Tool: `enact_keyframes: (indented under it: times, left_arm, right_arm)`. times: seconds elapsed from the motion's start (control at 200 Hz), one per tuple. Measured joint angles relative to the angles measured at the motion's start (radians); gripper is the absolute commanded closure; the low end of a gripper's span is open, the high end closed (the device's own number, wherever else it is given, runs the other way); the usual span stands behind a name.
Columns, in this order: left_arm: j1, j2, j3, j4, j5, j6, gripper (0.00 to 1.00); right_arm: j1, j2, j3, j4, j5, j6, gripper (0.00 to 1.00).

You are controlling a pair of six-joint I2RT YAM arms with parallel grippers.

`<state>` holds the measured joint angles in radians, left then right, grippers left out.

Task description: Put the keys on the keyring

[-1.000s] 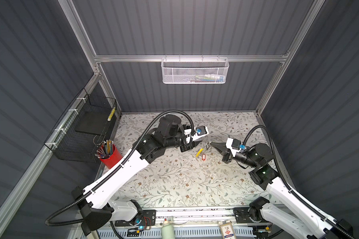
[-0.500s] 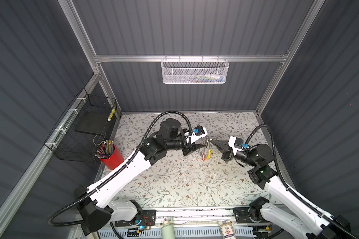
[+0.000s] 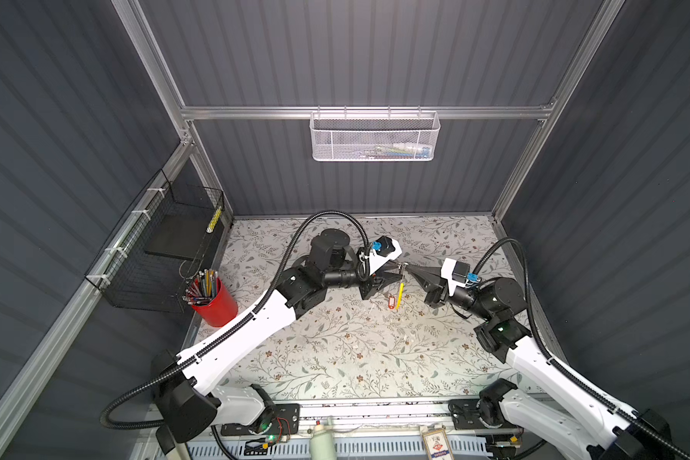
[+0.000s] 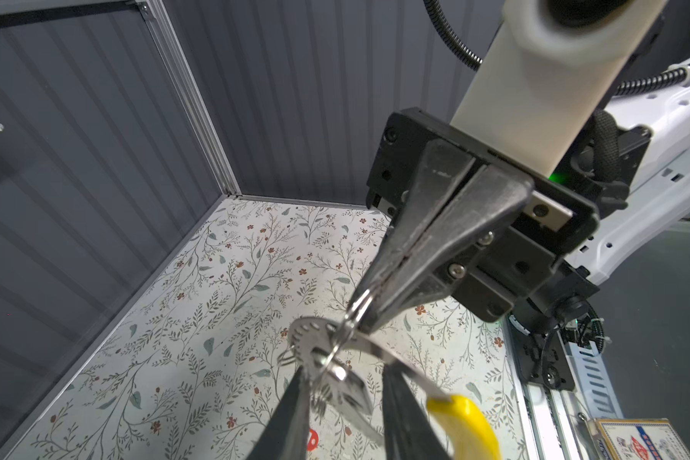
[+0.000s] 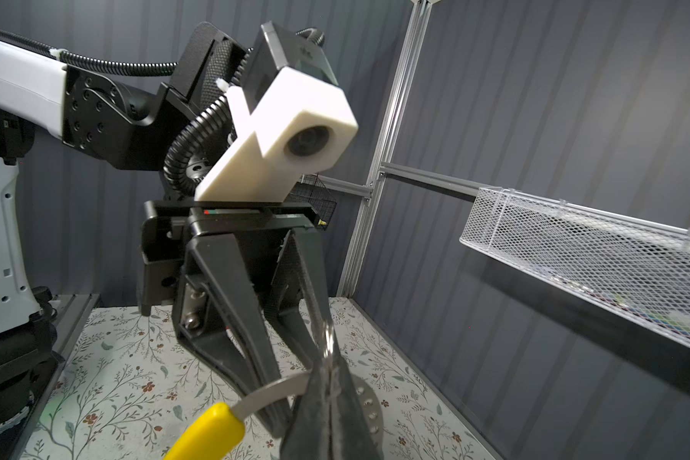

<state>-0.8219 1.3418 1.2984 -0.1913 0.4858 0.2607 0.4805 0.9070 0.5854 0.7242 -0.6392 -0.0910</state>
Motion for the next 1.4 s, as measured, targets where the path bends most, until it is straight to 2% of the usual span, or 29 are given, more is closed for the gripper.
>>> enact_keyframes:
  times: [0.25,0.8,1.196,1.401]
  left_arm:
    - [-0.014,0.023,0.0,0.024,-0.043,-0.019,1.0]
    - [-0.071,0.034,0.0,0.058,-0.213,0.022,1.0]
    - [-0.122,0.068,0.017,0.053,-0.377,0.105,1.0]
    - [-0.141,0.068,0.058,-0.028,-0.462,0.208,1.0]
  right_arm:
    - [0.012,0.005,-0.01,0.043,0.044,0.034,1.0]
    - [0.034,0.019,-0.047,0.135,0.201,0.139,1.0]
    - [0.034,0.029,-0.062,0.13,0.285,0.188,1.0]
    - [0.034,0.008,-0.063,0.08,0.296,0.188,1.0]
